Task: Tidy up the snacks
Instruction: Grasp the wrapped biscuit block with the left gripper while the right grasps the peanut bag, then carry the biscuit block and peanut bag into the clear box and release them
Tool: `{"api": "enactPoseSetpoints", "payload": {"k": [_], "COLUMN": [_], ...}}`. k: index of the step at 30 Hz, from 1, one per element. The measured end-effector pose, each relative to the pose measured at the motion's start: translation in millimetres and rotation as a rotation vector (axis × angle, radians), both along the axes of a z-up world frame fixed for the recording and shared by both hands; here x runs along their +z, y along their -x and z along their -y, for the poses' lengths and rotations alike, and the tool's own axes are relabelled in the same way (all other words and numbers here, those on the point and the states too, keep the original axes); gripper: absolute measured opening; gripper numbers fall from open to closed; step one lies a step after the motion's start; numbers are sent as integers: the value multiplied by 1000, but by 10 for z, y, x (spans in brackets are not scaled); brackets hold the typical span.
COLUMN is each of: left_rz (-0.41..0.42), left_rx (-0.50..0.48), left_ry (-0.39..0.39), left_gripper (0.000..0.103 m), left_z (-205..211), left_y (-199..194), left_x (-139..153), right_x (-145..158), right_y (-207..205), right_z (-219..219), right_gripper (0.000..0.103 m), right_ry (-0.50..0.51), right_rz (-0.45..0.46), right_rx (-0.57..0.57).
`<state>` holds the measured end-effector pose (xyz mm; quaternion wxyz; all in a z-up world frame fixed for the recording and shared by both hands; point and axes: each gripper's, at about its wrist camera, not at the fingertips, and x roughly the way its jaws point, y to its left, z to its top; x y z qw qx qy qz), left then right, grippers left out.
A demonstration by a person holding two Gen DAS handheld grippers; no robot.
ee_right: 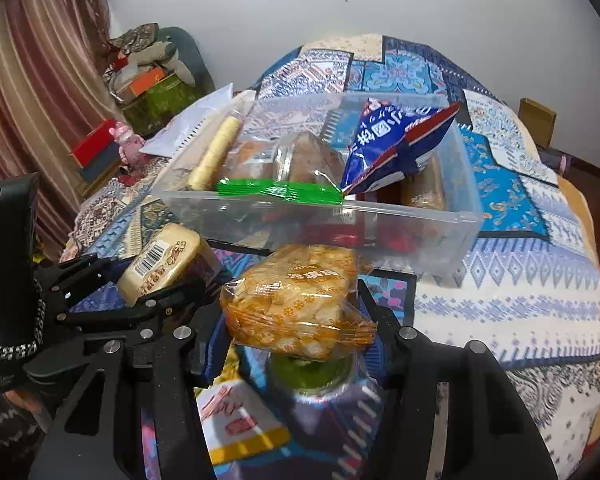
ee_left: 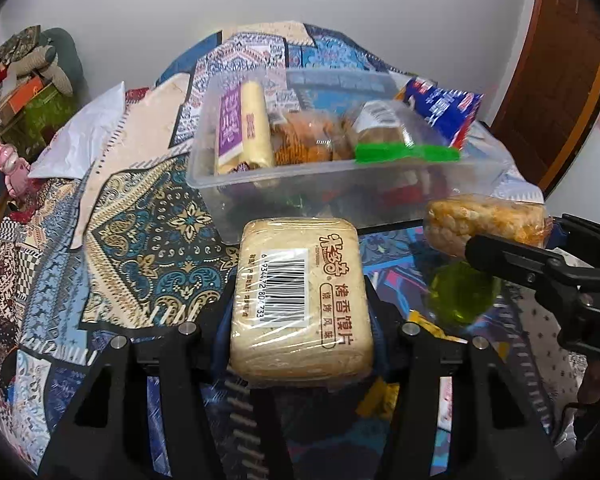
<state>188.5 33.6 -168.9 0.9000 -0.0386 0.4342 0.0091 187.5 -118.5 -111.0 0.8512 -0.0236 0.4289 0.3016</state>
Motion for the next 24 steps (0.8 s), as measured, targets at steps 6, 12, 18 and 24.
{"api": "enactPoseSetpoints", "payload": {"k": [6, 12, 18, 24], "left_rz": [52, 101, 150, 196], "left_rx": [7, 14, 13, 3], "left_ry": [-15, -15, -12, 12], "left_gripper": [55, 55, 55, 55], "left_z": [-2, -49, -54, -63], "left_y": [153, 147, 50, -156], "left_x": [286, 527, 723, 904], "right_x": [231, 445, 630, 747], "right_y": [148, 207, 112, -87], "right_z": [118, 173, 189, 171], "right_gripper": [51, 51, 51, 51], "right_ry": [-22, -52, -87, -116], "right_rz": [42, 86, 137, 170], "right_rx": [-6, -16, -32, -46]}}
